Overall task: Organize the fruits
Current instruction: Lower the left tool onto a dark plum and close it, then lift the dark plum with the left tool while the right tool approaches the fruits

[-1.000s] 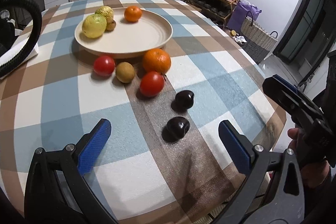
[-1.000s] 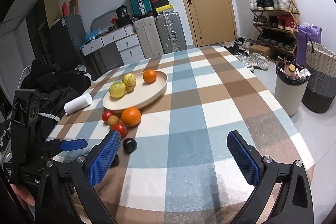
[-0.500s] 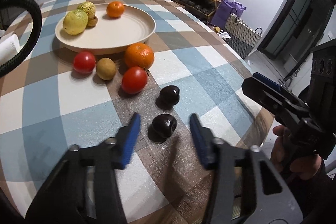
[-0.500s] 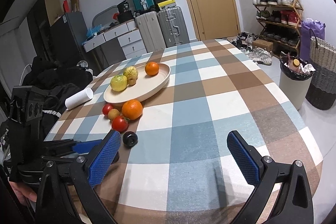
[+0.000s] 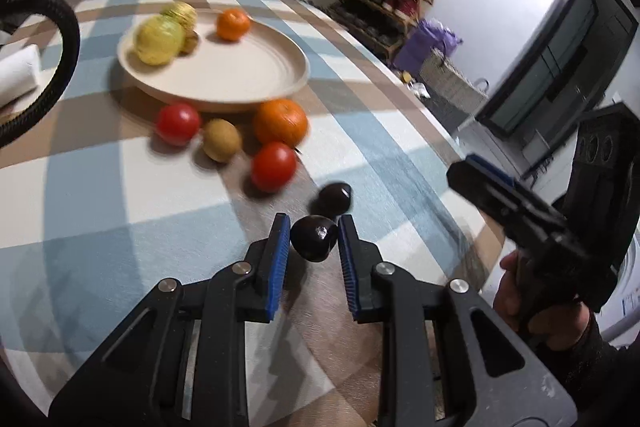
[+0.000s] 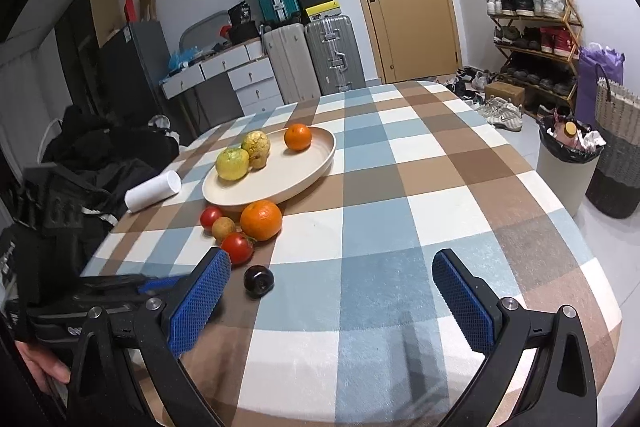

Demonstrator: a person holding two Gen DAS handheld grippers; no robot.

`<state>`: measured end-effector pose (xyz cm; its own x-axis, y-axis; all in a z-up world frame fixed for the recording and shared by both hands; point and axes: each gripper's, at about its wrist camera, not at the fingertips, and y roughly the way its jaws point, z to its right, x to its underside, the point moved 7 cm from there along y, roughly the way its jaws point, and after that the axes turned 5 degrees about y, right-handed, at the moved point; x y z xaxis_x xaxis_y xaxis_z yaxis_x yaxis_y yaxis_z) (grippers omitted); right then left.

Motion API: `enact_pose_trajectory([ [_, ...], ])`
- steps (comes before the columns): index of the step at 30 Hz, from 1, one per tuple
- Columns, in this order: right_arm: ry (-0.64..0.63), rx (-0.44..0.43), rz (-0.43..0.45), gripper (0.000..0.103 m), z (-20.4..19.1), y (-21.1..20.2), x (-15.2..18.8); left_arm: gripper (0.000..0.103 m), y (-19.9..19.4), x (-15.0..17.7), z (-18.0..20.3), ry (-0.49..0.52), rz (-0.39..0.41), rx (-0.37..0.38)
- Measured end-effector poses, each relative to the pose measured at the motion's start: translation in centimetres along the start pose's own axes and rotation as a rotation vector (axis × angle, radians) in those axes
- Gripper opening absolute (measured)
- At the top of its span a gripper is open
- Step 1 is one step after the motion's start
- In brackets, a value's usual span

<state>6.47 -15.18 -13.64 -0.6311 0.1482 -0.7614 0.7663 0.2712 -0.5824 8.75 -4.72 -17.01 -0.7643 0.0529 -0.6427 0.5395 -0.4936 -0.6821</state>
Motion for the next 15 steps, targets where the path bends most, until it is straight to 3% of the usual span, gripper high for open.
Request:
enact_pose_trajectory([
  [8, -0.003, -0.084, -0.054, 0.103, -2.6, 2.5, -0.5, 0.022, -3.3, -1.6, -3.6, -0.055, 0.095, -0.034],
  [15, 0.032, -0.139, -0.14, 0.102, -4.9, 6.3, -0.4, 0.022, -5.4, -2.1, -7.0, -0.109, 0.125, -0.052],
])
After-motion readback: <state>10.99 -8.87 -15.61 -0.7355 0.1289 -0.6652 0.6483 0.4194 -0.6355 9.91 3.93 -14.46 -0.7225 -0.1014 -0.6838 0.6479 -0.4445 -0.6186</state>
